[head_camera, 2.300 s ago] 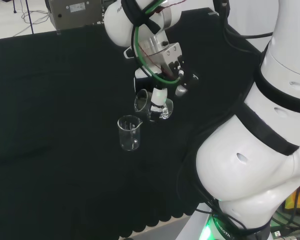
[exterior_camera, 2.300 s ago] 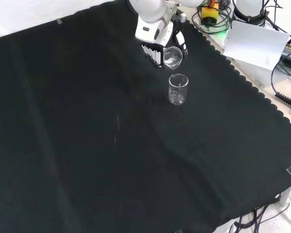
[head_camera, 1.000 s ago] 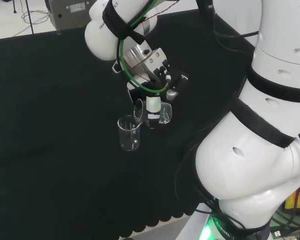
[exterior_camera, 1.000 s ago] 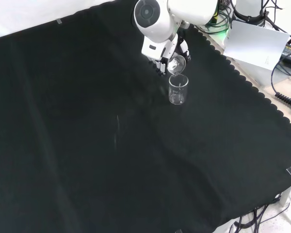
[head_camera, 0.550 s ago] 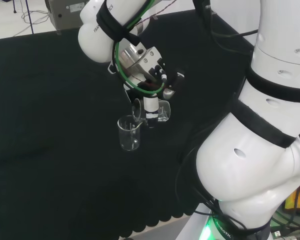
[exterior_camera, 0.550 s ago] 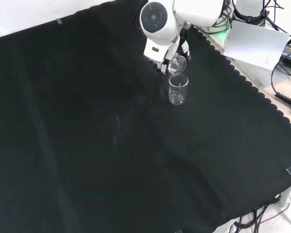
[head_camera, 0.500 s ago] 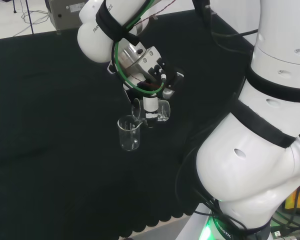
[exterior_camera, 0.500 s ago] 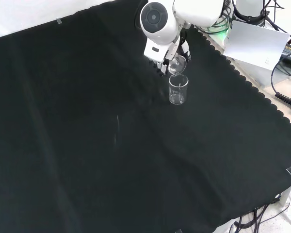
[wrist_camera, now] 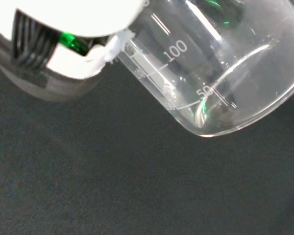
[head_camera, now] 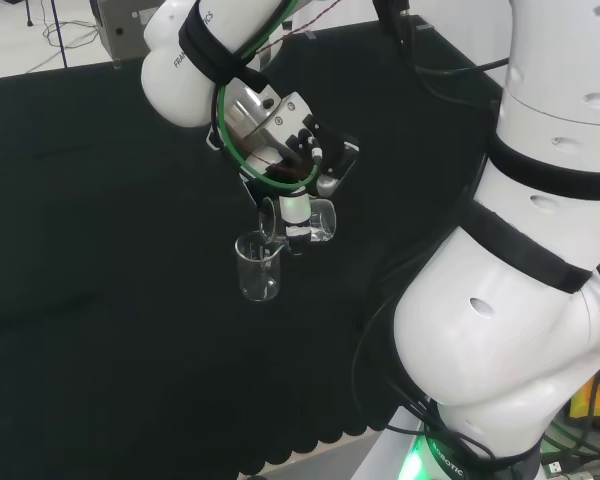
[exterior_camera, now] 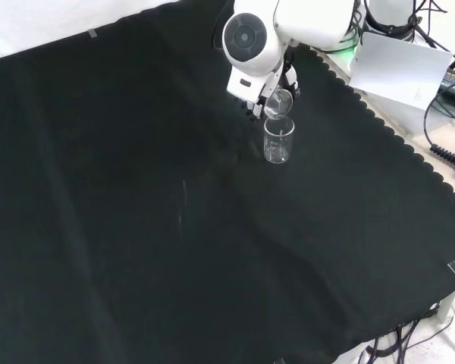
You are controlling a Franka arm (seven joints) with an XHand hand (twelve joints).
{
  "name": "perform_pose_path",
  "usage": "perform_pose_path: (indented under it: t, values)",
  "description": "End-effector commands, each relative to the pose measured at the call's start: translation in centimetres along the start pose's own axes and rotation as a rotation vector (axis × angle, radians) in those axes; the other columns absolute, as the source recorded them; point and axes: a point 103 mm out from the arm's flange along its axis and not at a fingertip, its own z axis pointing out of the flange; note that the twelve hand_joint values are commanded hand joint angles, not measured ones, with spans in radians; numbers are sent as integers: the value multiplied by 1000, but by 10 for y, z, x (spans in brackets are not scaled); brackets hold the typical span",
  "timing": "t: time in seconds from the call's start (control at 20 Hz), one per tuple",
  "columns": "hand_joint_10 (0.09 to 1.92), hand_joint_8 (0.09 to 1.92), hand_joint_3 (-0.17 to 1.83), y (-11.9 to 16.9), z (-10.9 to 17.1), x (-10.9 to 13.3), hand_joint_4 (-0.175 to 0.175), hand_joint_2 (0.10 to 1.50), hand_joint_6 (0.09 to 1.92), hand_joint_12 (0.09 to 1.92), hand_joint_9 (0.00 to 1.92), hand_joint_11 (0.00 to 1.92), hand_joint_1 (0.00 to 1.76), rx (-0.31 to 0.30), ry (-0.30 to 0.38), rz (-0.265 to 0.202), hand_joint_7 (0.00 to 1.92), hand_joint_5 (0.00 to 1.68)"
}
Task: Pour the water from the handheld beaker into the one on the table.
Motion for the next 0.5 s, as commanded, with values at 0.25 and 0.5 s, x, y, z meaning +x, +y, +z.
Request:
perform_pose_path:
  t: [0.25,0.5]
  values:
    - [87,643,734,0,-7,3,-175,607,675,673,1761,1400,1312,18,-37,19,1331,1276]
    - [87,647,736,0,-11,6,-175,607,679,674,1761,1399,1312,28,-53,23,1329,1274]
